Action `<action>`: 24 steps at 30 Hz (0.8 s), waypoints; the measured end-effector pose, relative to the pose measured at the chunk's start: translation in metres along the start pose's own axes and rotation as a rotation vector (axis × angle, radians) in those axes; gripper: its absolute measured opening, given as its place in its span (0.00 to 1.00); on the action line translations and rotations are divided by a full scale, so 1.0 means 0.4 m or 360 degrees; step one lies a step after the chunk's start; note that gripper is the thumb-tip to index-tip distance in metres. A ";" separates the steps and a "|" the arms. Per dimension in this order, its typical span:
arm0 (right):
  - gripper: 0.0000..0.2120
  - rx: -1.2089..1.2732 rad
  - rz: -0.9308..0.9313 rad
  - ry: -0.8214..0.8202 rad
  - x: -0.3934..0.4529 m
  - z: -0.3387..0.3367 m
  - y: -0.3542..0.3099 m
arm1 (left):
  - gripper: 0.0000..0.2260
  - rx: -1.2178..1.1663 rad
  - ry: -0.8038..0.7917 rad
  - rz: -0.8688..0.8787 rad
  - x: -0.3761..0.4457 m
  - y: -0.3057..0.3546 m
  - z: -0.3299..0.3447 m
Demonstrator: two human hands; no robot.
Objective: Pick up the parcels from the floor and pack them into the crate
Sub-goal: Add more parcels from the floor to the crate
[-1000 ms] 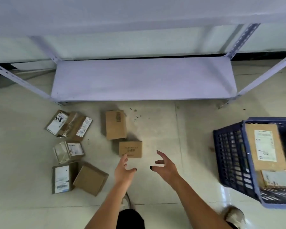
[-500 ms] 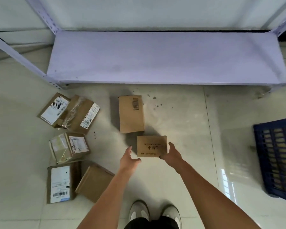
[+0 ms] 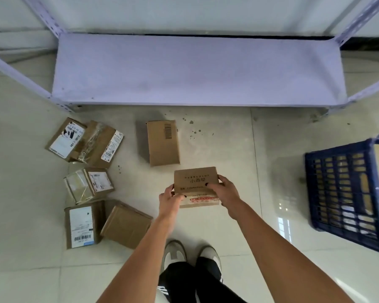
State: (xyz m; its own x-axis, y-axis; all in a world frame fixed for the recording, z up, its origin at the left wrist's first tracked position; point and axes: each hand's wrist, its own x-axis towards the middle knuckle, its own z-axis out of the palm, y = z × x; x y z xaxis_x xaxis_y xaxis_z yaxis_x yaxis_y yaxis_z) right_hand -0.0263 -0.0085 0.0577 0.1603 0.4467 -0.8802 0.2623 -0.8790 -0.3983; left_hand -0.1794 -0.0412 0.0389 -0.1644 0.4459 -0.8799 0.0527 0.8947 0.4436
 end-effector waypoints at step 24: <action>0.14 0.0076 -0.0633 0.0130 -0.294 -1.213 0.207 | 0.18 -0.0266 0.0033 0.0607 -0.662 0.232 1.022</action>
State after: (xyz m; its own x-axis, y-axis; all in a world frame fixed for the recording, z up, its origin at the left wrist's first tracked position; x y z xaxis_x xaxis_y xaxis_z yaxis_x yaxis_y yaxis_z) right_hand 0.4382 -0.0529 0.2533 0.1304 0.7636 -0.6324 0.2751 -0.6407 -0.7168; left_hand 0.2715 -0.0656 0.2434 -0.1837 0.7422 -0.6445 -0.0466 0.6483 0.7600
